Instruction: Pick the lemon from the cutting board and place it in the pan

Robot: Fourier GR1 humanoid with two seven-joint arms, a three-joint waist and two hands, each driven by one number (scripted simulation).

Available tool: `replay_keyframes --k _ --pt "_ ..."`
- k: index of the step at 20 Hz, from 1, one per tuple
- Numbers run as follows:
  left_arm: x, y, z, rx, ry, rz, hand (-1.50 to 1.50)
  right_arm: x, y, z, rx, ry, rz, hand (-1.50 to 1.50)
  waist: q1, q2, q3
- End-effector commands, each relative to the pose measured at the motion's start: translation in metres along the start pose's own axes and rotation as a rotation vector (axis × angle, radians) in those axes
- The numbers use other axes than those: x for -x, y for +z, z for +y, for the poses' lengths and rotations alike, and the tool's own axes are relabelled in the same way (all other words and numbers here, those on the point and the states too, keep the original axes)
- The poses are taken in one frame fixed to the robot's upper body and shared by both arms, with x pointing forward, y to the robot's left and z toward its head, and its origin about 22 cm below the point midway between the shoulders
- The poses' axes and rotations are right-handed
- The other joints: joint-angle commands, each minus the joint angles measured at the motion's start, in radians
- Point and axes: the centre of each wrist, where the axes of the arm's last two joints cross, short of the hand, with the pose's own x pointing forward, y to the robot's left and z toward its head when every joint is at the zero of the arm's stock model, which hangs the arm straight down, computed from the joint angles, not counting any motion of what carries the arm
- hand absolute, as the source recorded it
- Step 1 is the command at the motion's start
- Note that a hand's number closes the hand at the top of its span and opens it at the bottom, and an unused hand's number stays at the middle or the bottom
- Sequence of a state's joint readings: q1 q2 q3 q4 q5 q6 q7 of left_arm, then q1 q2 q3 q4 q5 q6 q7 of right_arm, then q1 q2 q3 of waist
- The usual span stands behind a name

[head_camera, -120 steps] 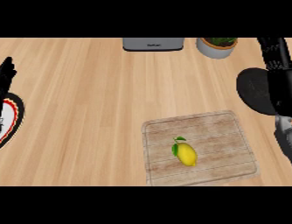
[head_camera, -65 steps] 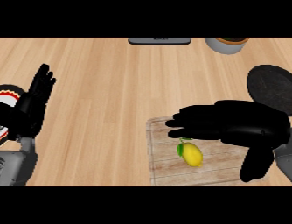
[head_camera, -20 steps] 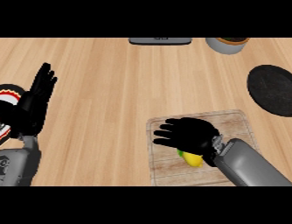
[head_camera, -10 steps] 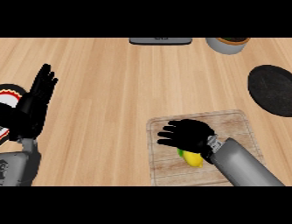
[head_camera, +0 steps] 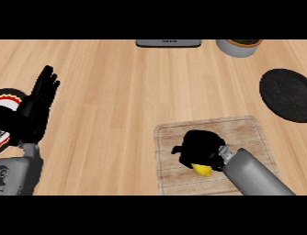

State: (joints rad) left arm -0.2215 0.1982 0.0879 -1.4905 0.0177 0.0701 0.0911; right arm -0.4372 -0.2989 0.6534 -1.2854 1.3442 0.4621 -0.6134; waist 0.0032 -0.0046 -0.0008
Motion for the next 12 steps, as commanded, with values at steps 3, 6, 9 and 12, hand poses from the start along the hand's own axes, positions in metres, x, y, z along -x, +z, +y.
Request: replay_keyframes --k 3,6,9,12 --pt "-0.01 -0.016 0.0 0.002 0.008 0.005 0.0 -0.004 -0.001 0.017 -0.015 0.003 -0.052 1.5 -0.004 0.005 0.001" --pt "-0.002 -0.001 -0.004 0.006 0.016 0.005 0.0 -0.004 -0.01 0.014 0.068 -0.169 0.153 1.5 -0.007 0.002 0.001" --pt "0.007 0.001 0.012 -0.044 -0.004 0.014 0.0 0.028 0.012 0.032 0.188 -0.472 0.518 1.5 -0.064 0.003 0.002" --pt "0.008 0.004 0.019 -0.078 -0.002 0.032 0.0 0.032 0.017 0.036 0.298 -0.665 0.783 1.5 -0.098 -0.009 0.002"
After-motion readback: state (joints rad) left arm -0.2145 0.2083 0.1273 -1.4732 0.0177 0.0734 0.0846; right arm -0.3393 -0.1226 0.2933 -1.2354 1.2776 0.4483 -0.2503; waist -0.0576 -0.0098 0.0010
